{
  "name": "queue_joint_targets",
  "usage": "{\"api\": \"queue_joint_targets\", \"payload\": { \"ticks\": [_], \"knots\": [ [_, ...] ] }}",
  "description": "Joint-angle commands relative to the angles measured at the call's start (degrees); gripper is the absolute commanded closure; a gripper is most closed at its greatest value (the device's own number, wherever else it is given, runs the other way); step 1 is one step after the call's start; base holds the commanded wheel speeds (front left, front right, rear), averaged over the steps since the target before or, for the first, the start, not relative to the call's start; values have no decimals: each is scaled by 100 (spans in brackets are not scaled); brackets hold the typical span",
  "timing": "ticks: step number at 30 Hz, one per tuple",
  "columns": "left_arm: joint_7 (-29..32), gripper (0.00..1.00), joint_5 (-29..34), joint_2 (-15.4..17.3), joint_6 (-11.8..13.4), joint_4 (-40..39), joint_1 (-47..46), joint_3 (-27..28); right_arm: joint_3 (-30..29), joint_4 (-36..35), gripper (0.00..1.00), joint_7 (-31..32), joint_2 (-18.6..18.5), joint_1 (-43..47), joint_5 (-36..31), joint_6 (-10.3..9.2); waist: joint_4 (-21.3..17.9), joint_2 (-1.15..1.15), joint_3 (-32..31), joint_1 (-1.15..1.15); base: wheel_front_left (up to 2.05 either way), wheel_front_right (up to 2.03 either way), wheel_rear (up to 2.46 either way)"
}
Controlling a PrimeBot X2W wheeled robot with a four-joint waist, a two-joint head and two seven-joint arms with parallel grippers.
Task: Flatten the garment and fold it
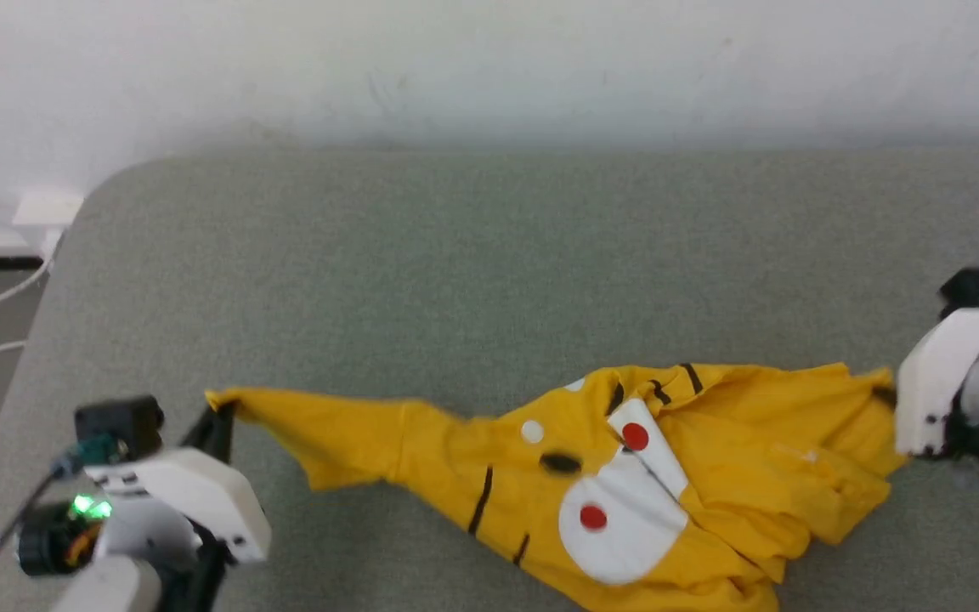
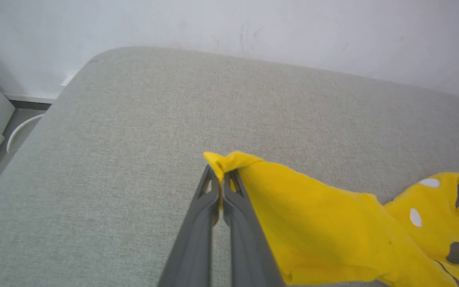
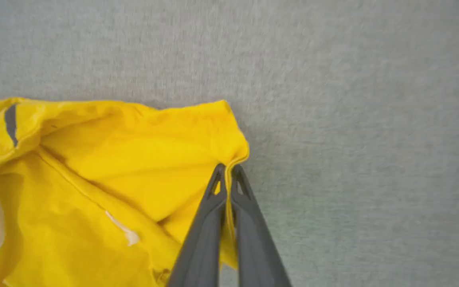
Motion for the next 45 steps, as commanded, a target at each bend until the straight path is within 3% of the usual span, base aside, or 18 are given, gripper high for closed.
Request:
{"api": "queue_joint_targets", "payload": {
  "ticks": [1, 7, 15, 22, 32, 38, 45],
  "knots": [
    [-18, 100, -5, 131, -70, 98, -305, 124, 46, -64, 100, -384, -226, -236, -99, -5, -106, 0, -413, 0, 0, 0, 0],
    [26, 100, -12, 331, -416, 795, -1197, 223, 186, 120, 100, -1396, -599, -884, -320, -5, -231, 0, -876, 0, 0, 0, 0],
    [-169, 100, 168, 192, -884, 2361, -2798, 82, 366, 533, 100, -2352, -592, -1893, -475, -5, -464, 0, -846, 0, 0, 0, 0],
    [-633, 100, 448, 53, -1068, 3643, -4932, 129, 188, 944, 100, -3225, -354, -3521, -560, -5, -760, 0, 160, 0, 0, 0, 0],
    [-1164, 100, 905, 7, -1052, 4276, -7673, 115, -305, 1586, 100, -4419, -241, -5817, -936, -5, -908, 0, 1687, 0, 0, 0, 0],
    [-1337, 100, 1075, -160, -1088, 4615, -8518, -32, -280, 1899, 100, -4884, -96, -6533, -1040, -5, -866, 0, 2345, 0, 0, 0, 0],
    [-1758, 100, 1094, -286, -1123, 5002, -8860, -57, 66, 2102, 100, -5444, 108, -6947, -969, -5, -829, 0, 2793, 0, 0, 0, 0]
  ]
}}
